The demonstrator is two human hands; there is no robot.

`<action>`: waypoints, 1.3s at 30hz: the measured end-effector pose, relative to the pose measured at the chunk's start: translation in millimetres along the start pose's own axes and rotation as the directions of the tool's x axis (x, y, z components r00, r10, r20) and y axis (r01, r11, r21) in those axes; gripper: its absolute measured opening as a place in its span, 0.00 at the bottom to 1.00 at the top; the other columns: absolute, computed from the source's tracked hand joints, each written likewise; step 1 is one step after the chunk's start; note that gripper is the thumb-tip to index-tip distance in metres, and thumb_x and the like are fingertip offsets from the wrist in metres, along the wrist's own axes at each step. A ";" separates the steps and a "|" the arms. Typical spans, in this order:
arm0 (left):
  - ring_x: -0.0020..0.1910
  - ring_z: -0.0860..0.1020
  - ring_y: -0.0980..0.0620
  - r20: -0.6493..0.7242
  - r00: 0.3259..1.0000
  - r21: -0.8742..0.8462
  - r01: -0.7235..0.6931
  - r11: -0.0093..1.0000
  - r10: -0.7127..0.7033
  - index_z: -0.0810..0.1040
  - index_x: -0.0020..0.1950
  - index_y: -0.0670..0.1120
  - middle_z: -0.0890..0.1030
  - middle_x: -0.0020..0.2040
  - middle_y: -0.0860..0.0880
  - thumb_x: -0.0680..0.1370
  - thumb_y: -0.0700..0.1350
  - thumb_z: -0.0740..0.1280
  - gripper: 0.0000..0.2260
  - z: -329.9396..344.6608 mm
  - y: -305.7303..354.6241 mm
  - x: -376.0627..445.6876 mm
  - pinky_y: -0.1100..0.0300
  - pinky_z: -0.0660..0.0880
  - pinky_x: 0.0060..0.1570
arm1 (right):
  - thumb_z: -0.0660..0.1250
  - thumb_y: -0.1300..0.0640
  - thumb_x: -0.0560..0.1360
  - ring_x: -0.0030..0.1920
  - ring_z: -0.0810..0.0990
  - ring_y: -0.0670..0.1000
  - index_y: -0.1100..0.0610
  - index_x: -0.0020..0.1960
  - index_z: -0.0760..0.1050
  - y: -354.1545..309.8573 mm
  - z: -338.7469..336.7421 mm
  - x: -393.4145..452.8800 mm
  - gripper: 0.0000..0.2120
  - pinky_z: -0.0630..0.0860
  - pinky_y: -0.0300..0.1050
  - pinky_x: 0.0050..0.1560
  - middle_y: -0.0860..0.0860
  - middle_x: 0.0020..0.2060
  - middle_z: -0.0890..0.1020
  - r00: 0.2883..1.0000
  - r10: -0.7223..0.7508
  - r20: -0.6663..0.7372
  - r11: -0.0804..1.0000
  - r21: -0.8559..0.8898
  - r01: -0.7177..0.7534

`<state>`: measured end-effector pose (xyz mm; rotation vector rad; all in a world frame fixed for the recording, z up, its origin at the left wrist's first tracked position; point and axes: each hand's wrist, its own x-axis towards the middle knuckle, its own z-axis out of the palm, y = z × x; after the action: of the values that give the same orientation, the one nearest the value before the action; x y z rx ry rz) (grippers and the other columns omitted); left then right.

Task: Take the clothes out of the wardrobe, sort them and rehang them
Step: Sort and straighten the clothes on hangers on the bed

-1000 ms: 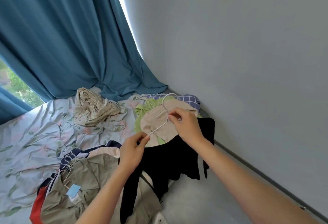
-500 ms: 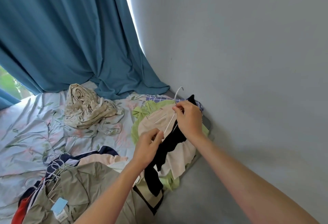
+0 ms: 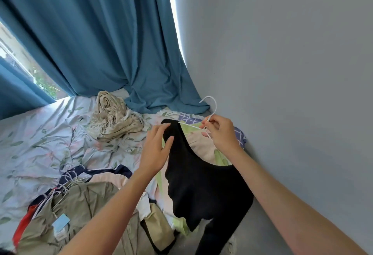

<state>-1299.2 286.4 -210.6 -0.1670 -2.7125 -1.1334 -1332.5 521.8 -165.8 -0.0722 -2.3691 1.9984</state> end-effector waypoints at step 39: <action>0.48 0.80 0.52 0.106 0.751 0.070 0.648 0.758 -0.652 0.77 0.54 0.57 0.82 0.48 0.56 0.86 0.50 0.62 0.05 233.2 -239.4 86.0 0.51 0.76 0.47 | 0.67 0.62 0.83 0.44 0.86 0.52 0.59 0.42 0.81 300.0 84.9 310.0 0.11 0.86 0.53 0.47 0.55 0.44 0.87 0.812 0.396 0.428 0.891 -0.393 -0.228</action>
<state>-1457.8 287.6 -517.1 0.8160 -2.9796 -1.2594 -1644.5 508.1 -475.4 0.0526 -3.2041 1.9020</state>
